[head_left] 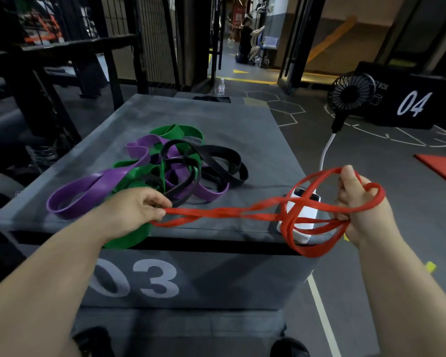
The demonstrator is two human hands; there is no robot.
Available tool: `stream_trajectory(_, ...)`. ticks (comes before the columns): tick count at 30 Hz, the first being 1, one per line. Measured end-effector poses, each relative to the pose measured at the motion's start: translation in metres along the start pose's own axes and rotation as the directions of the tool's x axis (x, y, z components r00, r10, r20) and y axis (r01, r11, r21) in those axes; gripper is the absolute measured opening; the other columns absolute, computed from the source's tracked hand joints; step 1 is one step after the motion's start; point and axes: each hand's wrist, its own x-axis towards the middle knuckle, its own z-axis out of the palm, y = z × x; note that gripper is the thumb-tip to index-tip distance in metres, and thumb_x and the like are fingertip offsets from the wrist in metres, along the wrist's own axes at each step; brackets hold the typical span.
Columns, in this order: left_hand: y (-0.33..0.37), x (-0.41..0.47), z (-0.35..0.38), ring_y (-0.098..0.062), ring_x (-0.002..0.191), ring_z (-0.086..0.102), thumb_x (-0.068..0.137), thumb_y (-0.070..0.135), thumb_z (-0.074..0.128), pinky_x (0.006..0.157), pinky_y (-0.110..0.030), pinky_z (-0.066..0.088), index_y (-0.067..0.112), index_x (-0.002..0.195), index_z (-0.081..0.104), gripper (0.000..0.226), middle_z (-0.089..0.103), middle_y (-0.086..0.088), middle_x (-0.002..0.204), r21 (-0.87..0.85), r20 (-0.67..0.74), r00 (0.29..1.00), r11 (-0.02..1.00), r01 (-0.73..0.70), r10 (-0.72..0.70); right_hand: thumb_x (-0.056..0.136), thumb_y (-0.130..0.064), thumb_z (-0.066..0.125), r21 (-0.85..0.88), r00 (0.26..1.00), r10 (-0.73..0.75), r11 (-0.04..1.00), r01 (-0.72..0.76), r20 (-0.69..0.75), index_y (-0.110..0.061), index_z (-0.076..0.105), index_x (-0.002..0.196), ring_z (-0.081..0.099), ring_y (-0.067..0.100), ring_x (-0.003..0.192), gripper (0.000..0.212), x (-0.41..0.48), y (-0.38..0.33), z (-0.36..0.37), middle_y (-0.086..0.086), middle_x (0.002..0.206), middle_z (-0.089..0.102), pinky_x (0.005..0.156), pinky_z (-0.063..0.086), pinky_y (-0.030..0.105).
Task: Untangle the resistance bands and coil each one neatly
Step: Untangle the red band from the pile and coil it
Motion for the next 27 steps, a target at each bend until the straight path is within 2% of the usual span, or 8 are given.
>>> stream_trajectory(4,-0.001,-0.002,0.005,-0.001,0.085,0.059,0.092,0.017,0.062,0.068,-0.009,0.039,0.030,0.093,0.066,0.014,0.067,0.011,0.091,0.171,-0.016,0.999,0.985,-0.035,0.038,0.080,-0.050,0.065,-0.051,0.998,-0.004,0.999,0.007,0.055,-0.026,0.043,0.059,0.021,0.006,0.038,0.040,-0.005,0.001,0.006,-0.010,0.049,0.028,0.037,0.018,0.017)
stream_trajectory(9,0.009,-0.005,0.005,-0.010,0.068,0.050,0.089,0.000,0.059,0.063,-0.015,0.040,0.009,0.091,0.063,0.009,0.058,-0.005,0.080,-0.175,0.035,0.995,0.981,-0.088,0.095,0.093,-0.041,0.060,-0.105,0.999,0.017,0.994,-0.013,0.036,-0.024,0.043,0.063,0.018,0.008,0.041,0.038,-0.006,0.004,0.010,-0.008,0.049,0.025,0.041,0.014,0.022)
stream_trajectory(12,0.010,-0.005,0.007,-0.014,0.068,0.046,0.087,0.024,0.063,0.067,-0.027,0.038,0.005,0.082,0.061,0.020,0.052,-0.005,0.073,-0.284,0.091,0.988,0.954,-0.094,0.125,0.091,-0.042,0.062,-0.094,0.999,0.026,0.995,-0.022,0.036,-0.024,0.045,0.063,0.019,0.007,0.041,0.037,-0.006,0.003,0.011,-0.008,0.050,0.026,0.042,0.013,0.024)
stream_trajectory(14,0.008,-0.003,0.009,-0.007,0.059,0.042,0.084,0.038,0.060,0.064,-0.028,0.034,0.016,0.067,0.061,0.029,0.047,0.004,0.061,-0.237,0.071,0.989,0.965,-0.108,0.129,0.093,-0.040,0.060,-0.090,0.999,0.033,0.995,-0.031,0.024,-0.025,0.041,0.062,0.019,0.007,0.041,0.039,-0.007,0.001,0.011,-0.008,0.049,0.025,0.045,0.012,0.027)
stream_trajectory(16,0.007,0.000,0.012,-0.002,0.051,0.038,0.086,0.031,0.065,0.059,-0.027,0.033,0.020,0.061,0.058,0.028,0.044,0.011,0.053,-0.142,-0.015,0.988,0.978,-0.155,0.155,0.095,-0.038,0.058,-0.080,0.999,0.032,0.996,-0.032,0.002,-0.025,0.040,0.064,0.019,0.007,0.040,0.039,-0.008,-0.001,0.011,-0.009,0.048,0.026,0.043,0.013,0.025)
stream_trajectory(19,0.007,0.000,0.015,-0.005,0.063,0.046,0.075,0.015,0.079,0.061,-0.016,0.041,0.025,0.079,0.061,0.021,0.057,0.009,0.072,-0.059,-0.063,0.977,0.977,-0.207,0.203,0.097,-0.036,0.056,-0.027,0.999,0.032,0.999,-0.032,-0.010,-0.023,0.039,0.067,0.021,0.005,0.039,0.037,-0.008,-0.004,0.009,-0.010,0.048,0.028,0.038,0.016,0.021)
stream_trajectory(24,0.009,-0.005,0.018,-0.001,0.071,0.051,0.072,0.005,0.079,0.068,-0.011,0.046,0.044,0.120,0.050,0.068,0.054,0.013,0.103,0.120,0.136,0.971,0.970,-0.211,0.195,0.096,-0.037,0.057,0.005,0.999,0.037,0.999,-0.037,-0.019,-0.024,0.040,0.069,0.019,0.005,0.039,0.035,-0.005,-0.001,0.005,-0.011,0.049,0.026,0.035,0.017,0.018)
stream_trajectory(27,0.008,-0.007,0.017,-0.001,0.061,0.054,0.079,0.004,0.071,0.061,-0.015,0.047,0.045,0.107,0.063,0.050,0.063,0.010,0.086,0.277,0.278,0.955,0.944,-0.179,0.100,0.094,-0.041,0.060,-0.016,0.997,0.042,0.999,-0.043,-0.064,-0.025,0.040,0.066,0.021,0.006,0.040,0.037,-0.002,0.000,0.000,-0.010,0.050,0.027,0.036,0.020,0.017)
